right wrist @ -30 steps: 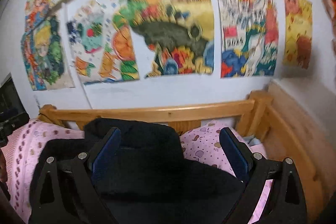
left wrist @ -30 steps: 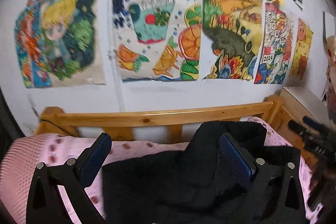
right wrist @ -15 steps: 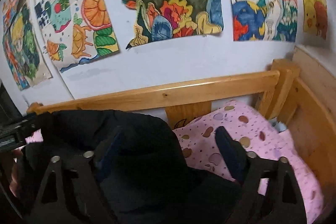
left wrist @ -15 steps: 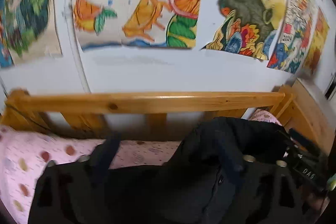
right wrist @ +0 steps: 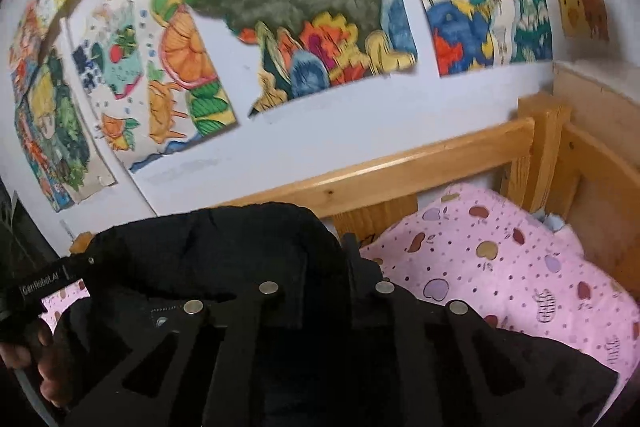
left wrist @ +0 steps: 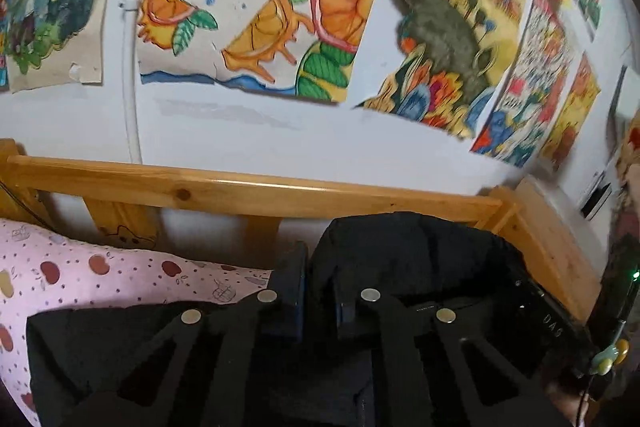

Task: Fold large clothes
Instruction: 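Carry the held hem with both grippers over the jacket toward the collar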

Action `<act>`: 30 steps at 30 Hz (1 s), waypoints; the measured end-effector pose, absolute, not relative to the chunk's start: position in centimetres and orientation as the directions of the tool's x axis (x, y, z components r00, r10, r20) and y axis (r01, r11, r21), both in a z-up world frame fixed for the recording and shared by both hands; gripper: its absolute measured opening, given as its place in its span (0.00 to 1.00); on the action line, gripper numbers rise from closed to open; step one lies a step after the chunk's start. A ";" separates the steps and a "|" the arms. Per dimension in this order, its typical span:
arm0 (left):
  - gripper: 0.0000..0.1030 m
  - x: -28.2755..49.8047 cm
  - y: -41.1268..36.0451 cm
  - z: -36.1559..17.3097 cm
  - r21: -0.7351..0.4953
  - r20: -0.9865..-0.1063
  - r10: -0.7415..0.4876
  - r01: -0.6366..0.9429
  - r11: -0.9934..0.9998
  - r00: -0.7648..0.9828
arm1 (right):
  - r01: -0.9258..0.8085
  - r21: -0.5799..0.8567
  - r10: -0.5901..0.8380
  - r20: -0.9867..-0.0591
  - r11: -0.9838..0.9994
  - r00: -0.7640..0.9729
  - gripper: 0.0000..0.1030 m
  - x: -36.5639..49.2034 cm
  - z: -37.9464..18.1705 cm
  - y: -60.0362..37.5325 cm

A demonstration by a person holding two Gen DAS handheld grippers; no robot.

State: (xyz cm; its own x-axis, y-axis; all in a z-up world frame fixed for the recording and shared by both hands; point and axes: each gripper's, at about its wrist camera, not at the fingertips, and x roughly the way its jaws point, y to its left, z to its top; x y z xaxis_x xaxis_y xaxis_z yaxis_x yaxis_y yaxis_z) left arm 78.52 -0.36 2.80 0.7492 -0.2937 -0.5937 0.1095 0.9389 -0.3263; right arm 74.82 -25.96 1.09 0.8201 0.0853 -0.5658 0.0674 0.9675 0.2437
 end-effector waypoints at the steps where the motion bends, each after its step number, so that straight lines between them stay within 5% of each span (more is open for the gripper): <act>1: 0.09 77.9 -0.1 3.2 -0.331 -0.583 -0.302 0.119 0.936 0.754 | 0.059 0.234 0.085 -0.562 0.970 0.823 0.12 74.3 1.6 -25.9; 12: 0.07 70.5 0.7 6.8 -0.183 -0.563 -0.215 0.133 0.974 0.798 | -0.024 0.059 0.054 -0.562 0.998 0.825 0.08 67.8 5.7 -24.7; 30: 0.05 56.5 1.6 3.4 -0.002 -0.560 -0.305 0.367 0.930 0.770 | -0.156 -0.211 0.000 -0.597 0.965 0.803 0.05 54.9 4.9 -22.6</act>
